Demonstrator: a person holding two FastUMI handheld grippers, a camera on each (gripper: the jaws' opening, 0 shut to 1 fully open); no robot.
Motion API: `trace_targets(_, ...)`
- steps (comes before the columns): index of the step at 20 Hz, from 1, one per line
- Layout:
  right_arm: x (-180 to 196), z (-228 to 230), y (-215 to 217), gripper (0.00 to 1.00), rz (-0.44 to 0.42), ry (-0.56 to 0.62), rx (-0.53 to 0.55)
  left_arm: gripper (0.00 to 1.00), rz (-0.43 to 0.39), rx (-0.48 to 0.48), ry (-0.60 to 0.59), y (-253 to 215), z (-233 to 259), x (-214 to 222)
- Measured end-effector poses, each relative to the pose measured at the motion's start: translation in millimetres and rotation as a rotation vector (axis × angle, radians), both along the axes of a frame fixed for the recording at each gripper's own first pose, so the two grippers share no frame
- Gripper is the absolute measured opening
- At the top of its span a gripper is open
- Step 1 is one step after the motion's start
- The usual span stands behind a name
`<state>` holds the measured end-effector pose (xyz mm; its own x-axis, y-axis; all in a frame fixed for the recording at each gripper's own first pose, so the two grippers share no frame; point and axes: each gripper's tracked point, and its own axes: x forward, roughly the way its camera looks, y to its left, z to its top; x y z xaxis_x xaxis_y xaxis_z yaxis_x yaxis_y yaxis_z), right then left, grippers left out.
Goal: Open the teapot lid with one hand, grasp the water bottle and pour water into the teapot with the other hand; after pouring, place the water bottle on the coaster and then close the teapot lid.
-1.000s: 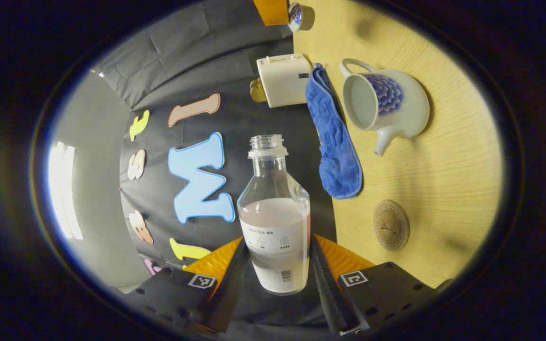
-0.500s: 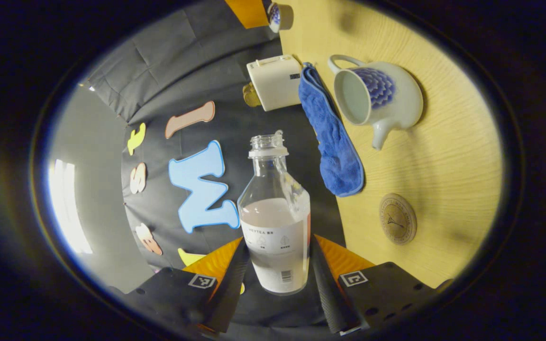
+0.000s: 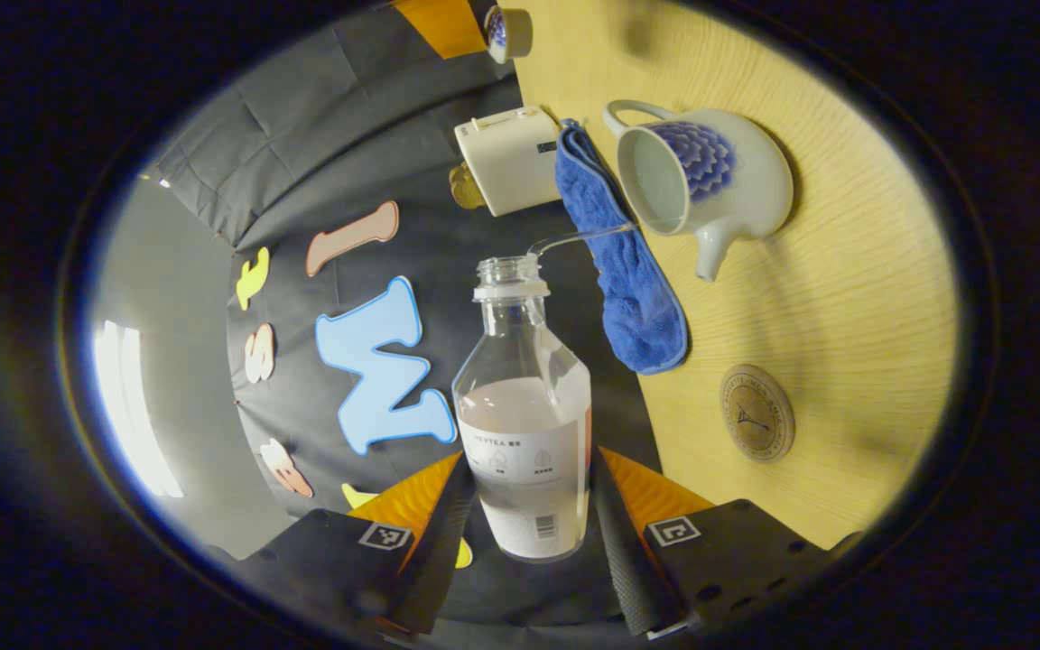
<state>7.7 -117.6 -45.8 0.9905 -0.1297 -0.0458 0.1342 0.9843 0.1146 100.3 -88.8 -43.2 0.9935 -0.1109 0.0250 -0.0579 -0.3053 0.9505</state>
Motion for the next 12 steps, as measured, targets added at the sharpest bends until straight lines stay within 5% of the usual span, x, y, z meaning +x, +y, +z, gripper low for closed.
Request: trace_targets(12,-0.2,1.2,-0.9,0.06,0.001,-0.005,0.005,0.88,-0.003,0.056,-0.020,-1.9,9.0,0.8)
